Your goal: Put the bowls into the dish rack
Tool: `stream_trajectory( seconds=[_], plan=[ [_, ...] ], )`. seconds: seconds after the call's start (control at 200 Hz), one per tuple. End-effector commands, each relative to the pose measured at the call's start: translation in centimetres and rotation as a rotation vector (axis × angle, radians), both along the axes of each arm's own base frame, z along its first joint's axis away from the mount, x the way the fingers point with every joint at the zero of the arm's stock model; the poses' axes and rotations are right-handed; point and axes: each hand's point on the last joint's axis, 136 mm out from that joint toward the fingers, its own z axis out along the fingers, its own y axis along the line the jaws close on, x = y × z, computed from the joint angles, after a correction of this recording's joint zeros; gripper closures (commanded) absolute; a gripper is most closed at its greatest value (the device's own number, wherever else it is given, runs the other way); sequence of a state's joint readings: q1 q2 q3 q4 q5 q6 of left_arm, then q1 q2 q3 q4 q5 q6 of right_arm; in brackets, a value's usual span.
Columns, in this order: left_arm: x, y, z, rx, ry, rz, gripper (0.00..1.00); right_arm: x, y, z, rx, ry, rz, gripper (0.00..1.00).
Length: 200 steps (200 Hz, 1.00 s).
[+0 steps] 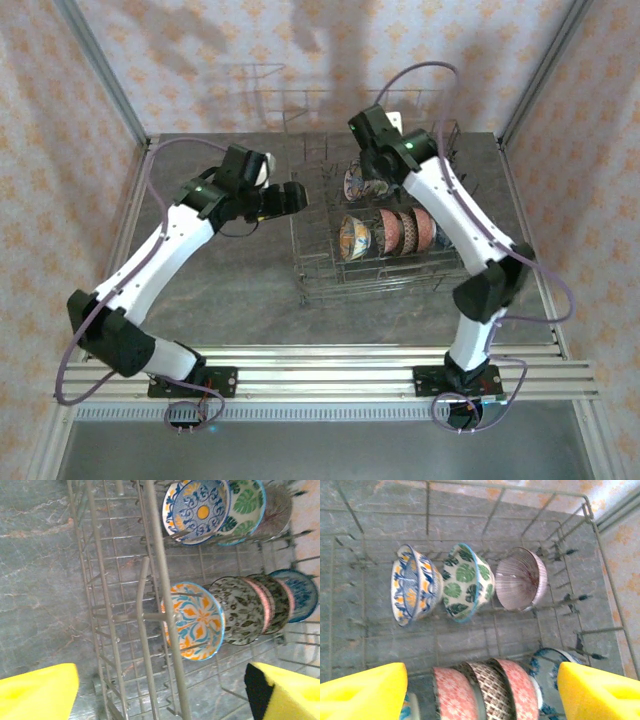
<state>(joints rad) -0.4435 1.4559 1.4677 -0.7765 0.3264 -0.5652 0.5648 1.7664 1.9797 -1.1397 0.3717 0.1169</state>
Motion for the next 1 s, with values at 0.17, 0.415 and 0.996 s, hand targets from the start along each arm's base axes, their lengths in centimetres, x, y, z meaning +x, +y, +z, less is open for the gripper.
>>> stream_trajectory(
  seconds=[0.17,0.415,0.996],
  plan=[
    [1.9,1.1,-2.2,0.209,0.032,0.022,0.4,-4.3,-7.7,-2.5,0.042,0.043,-0.114,0.22],
    [3.4,2.7,-1.9,0.272,0.01,0.084,0.74,-6.0,-12.6,-4.1,0.118,0.069,-0.206,0.22],
    [4.2,10.4,-0.6,0.257,-0.007,0.27,0.93,-4.6,-15.0,-4.7,0.138,0.093,-0.259,0.22]
  ],
)
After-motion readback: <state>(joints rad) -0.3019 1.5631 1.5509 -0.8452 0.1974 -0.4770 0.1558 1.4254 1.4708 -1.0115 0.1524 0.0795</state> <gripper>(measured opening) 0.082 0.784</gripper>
